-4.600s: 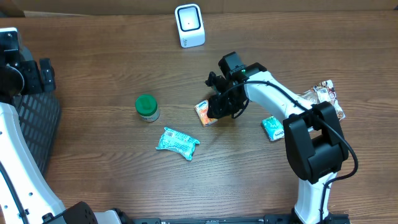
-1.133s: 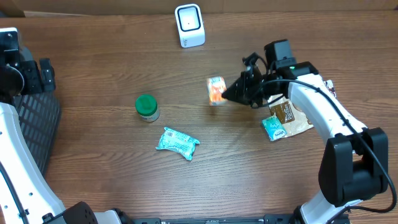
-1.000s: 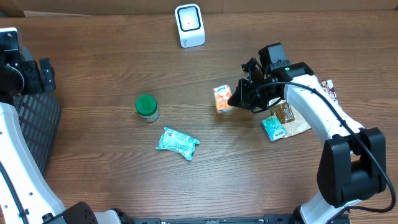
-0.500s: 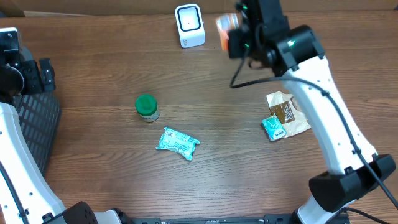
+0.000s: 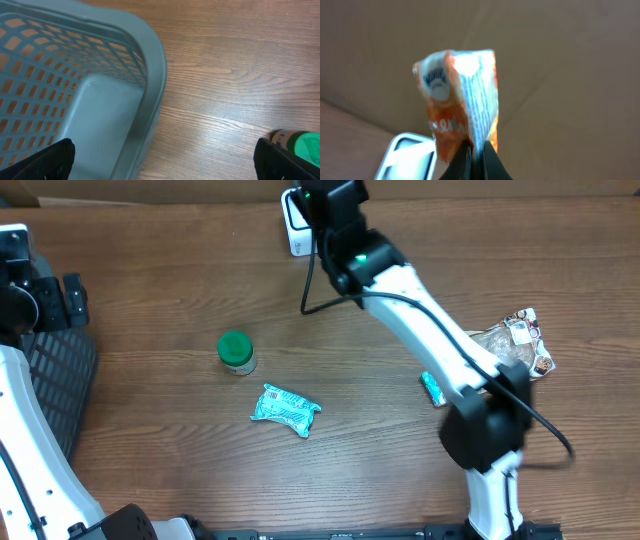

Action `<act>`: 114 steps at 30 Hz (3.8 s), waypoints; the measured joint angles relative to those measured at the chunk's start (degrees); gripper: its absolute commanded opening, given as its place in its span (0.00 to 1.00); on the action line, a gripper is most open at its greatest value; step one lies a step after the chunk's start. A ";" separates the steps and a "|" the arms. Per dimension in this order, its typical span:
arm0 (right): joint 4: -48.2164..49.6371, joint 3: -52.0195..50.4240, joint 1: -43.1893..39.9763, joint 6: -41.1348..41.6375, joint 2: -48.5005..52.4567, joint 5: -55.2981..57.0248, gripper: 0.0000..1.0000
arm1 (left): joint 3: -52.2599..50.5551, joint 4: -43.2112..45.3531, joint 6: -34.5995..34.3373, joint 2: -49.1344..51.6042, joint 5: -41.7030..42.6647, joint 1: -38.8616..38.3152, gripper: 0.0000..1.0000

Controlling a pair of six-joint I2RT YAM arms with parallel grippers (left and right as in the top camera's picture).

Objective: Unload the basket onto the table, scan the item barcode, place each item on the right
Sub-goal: 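Hold the orange tissue pack in front of the white scanner, then lower the orange pack onto the right pile and release, then move the right gripper left to the light-blue wipes pack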

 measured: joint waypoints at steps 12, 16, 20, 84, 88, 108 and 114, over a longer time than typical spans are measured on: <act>14.82 -0.24 -1.20 -22.56 17.97 0.00 0.04 | 0.00 -0.09 0.00 0.00 0.00 0.00 1.00; 14.95 -0.24 -1.36 -25.88 19.63 0.00 0.04 | 0.00 -0.07 0.00 0.00 0.00 0.00 1.00; 15.21 -0.24 -1.33 -27.32 19.85 0.02 0.04 | 0.00 -0.09 0.00 0.00 0.00 0.00 1.00; -79.08 -22.14 -33.75 49.75 -12.55 -27.43 0.45 | 0.00 -0.07 0.00 0.00 0.00 0.00 1.00; -79.17 -22.14 -34.99 49.29 -12.55 -27.43 0.50 | 0.00 -0.07 0.00 0.00 0.00 0.00 1.00; -73.61 -22.14 -17.86 22.43 -12.55 -60.08 0.08 | 0.00 -0.07 0.00 0.00 0.00 0.00 1.00; -64.37 -22.25 -4.66 28.79 -12.55 -61.70 0.04 | 0.00 -0.09 0.00 0.00 0.00 0.00 1.00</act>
